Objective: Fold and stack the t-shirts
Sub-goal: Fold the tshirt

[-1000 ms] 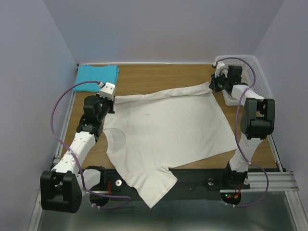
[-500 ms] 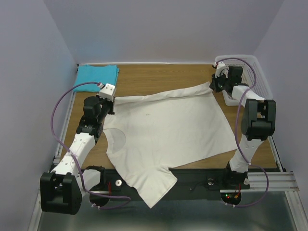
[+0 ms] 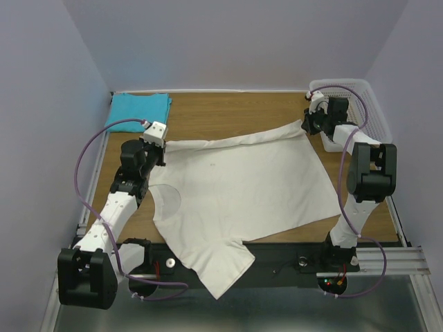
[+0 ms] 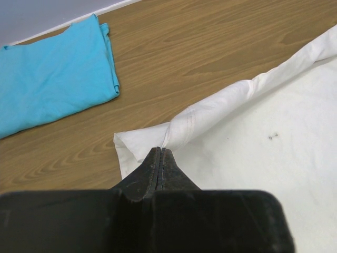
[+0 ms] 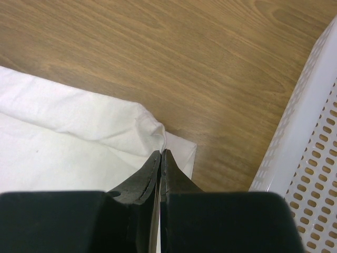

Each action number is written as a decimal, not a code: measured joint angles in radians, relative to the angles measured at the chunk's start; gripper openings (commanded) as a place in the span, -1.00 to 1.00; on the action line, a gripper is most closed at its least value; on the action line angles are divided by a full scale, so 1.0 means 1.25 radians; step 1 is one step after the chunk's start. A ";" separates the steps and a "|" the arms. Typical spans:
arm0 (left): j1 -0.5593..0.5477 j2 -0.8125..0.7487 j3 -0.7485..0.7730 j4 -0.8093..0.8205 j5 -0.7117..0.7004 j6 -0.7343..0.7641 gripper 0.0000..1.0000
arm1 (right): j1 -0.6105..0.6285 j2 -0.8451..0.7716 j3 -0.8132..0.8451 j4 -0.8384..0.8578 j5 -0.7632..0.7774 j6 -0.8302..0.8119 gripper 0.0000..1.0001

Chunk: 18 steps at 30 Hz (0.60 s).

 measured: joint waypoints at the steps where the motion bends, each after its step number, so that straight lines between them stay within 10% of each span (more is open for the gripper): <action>1: -0.001 0.000 0.000 -0.001 0.001 0.000 -1.00 | 0.000 -0.001 0.000 0.000 0.000 -0.001 -0.89; 18: -0.006 -0.001 -0.004 -0.008 0.003 -0.003 -1.00 | 0.000 -0.015 -0.009 0.002 0.002 -0.009 -0.88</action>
